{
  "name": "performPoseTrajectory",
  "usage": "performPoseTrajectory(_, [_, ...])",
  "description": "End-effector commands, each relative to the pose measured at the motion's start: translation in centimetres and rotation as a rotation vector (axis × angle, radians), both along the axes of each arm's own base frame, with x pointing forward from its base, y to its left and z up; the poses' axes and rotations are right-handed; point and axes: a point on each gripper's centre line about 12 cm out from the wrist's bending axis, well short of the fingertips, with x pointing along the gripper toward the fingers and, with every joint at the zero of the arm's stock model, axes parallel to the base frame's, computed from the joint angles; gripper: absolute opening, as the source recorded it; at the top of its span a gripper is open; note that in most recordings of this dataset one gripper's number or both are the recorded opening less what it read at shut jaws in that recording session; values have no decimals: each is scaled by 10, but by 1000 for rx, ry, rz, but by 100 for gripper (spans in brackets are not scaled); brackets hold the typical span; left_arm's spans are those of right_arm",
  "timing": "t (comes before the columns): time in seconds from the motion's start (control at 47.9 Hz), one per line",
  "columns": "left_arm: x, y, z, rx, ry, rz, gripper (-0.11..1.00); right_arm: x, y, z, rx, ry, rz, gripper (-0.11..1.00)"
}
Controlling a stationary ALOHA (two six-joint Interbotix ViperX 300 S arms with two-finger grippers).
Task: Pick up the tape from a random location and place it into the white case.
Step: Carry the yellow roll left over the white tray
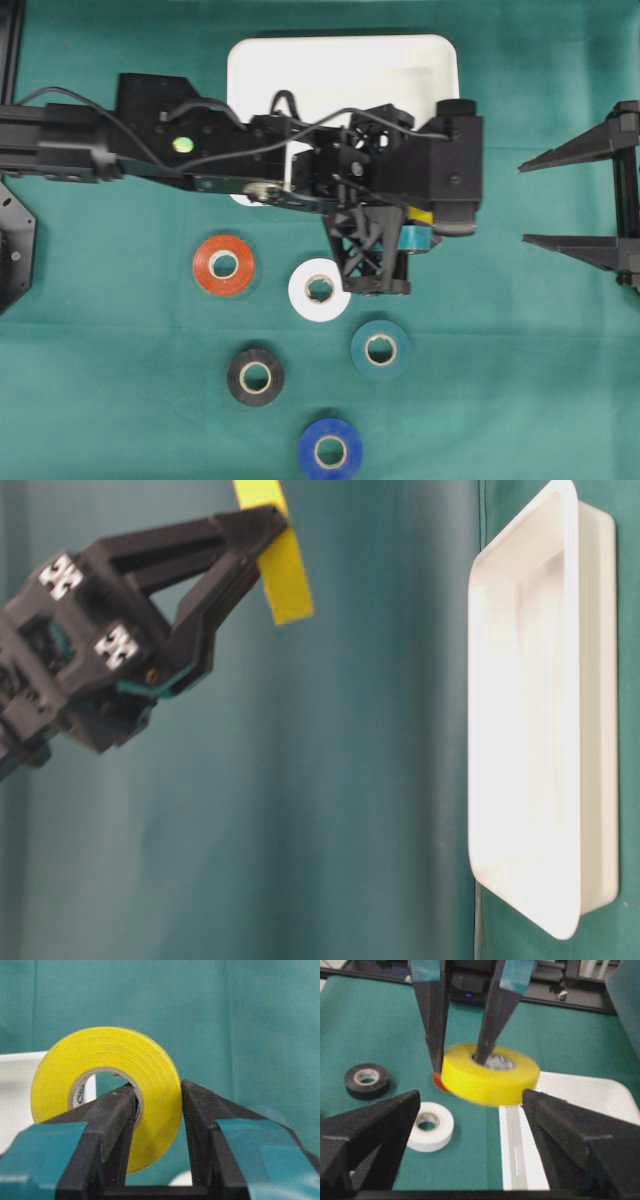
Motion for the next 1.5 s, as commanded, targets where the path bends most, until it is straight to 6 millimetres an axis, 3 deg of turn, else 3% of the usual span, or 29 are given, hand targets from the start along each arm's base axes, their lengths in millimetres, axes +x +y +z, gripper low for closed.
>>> performPoseTrajectory(0.0, [-14,-5,29,-1,-64,-10,25,2,0,12,0,-28,0,91])
performPoseTrajectory(0.522, [-82,-10,23,-51,-42,18,25,2,0,12,-2,-28,0,91])
performPoseTrajectory(0.961, [-84,-6,22,-52,-58,29,25,3,0,11,-2,-25,-1,91])
performPoseTrajectory(1.17, [-83,18,22,-50,-62,87,25,3,0,11,0,-21,-1,91])
performPoseTrajectory(1.483, [-86,78,23,-40,-70,230,25,2,0,11,0,-20,0,91])
